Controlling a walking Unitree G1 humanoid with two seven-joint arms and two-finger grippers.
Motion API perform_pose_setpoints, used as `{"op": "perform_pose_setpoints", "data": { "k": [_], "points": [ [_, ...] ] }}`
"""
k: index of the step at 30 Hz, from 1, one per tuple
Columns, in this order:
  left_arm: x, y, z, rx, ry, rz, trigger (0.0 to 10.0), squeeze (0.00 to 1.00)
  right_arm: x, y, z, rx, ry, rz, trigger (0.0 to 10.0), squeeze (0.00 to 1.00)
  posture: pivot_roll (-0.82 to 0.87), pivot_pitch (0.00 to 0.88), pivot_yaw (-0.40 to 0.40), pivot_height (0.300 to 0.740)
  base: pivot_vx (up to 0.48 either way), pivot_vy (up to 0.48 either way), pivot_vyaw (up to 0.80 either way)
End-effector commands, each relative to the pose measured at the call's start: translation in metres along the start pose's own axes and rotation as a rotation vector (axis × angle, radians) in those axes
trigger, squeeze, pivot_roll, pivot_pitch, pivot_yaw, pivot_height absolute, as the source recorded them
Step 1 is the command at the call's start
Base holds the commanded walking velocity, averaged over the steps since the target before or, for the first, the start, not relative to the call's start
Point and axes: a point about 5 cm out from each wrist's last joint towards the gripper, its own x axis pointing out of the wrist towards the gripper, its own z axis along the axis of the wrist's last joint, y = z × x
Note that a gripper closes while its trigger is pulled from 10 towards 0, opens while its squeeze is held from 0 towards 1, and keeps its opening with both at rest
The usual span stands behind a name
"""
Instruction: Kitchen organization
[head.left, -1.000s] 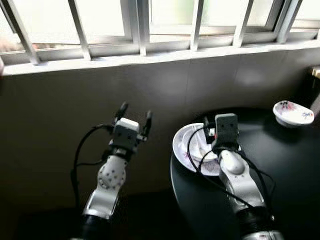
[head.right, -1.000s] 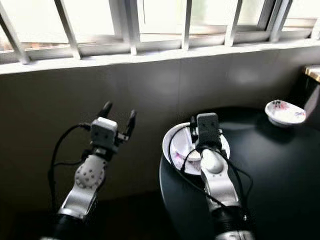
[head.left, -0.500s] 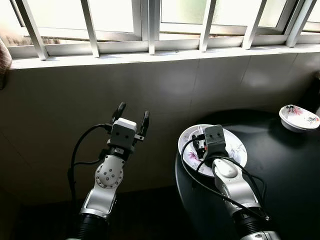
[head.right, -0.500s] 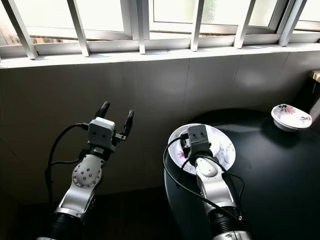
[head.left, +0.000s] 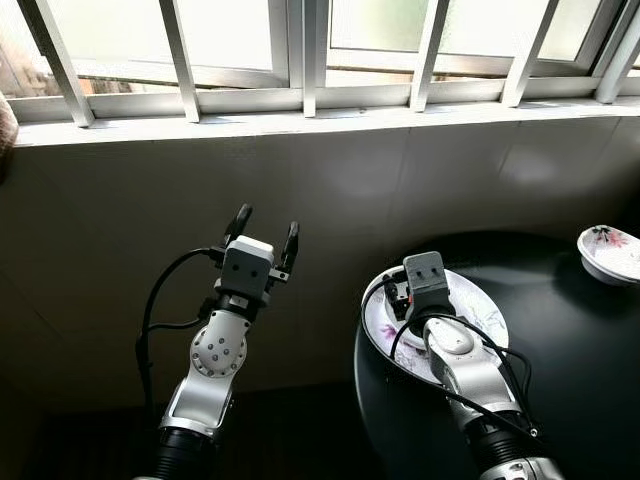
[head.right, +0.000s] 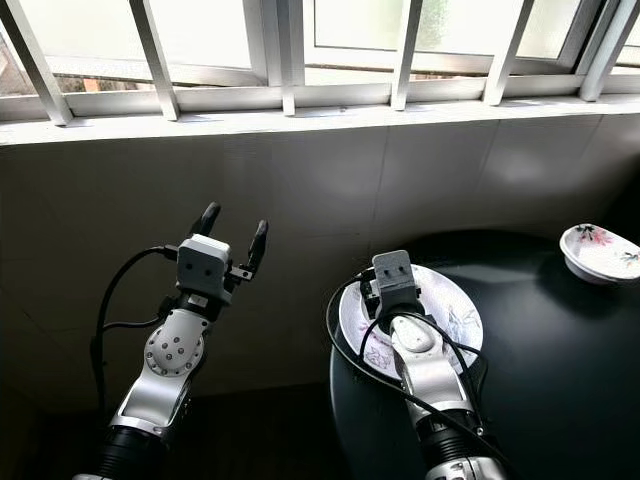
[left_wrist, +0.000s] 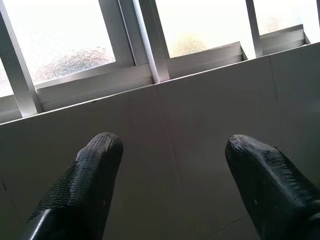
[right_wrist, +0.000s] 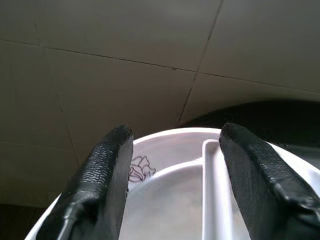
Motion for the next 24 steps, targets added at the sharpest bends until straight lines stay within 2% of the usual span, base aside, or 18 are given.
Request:
{"op": "perform_pose_setpoints", "data": {
  "k": [1,8,17,20,24],
  "points": [
    [0.002,-0.001,0.001,0.004,-0.001,-0.006,10.0,0.0,0.002,0.0,0.0,-0.015,0.023,0.019,10.0,0.0,0.07,0.0,-0.027,0.74,0.259,0.0,0.0],
    [0.002,-0.003,0.003,-0.023,-0.02,-0.007,10.0,0.0,0.004,-0.01,-0.001,-0.052,0.053,0.001,10.0,0.0,0.07,0.0,-0.033,0.74,0.071,0.0,0.0],
    [0.002,-0.005,0.004,-0.02,-0.024,-0.012,10.0,0.0,0.002,-0.003,0.0,-0.057,0.048,0.014,10.0,0.0,0.06,0.0,-0.034,0.74,0.0,0.0,0.0],
    [0.002,-0.005,0.003,-0.02,-0.023,-0.012,10.0,0.0,0.0,0.002,0.001,-0.038,0.04,0.031,10.0,0.0,0.06,0.0,-0.034,0.74,0.0,0.0,0.0],
    [0.001,-0.005,0.002,-0.019,-0.022,-0.013,10.0,0.0,0.002,-0.003,0.015,0.028,-0.034,-0.003,10.0,0.0,0.06,0.0,-0.034,0.74,0.0,0.0,0.0]
  ]
}}
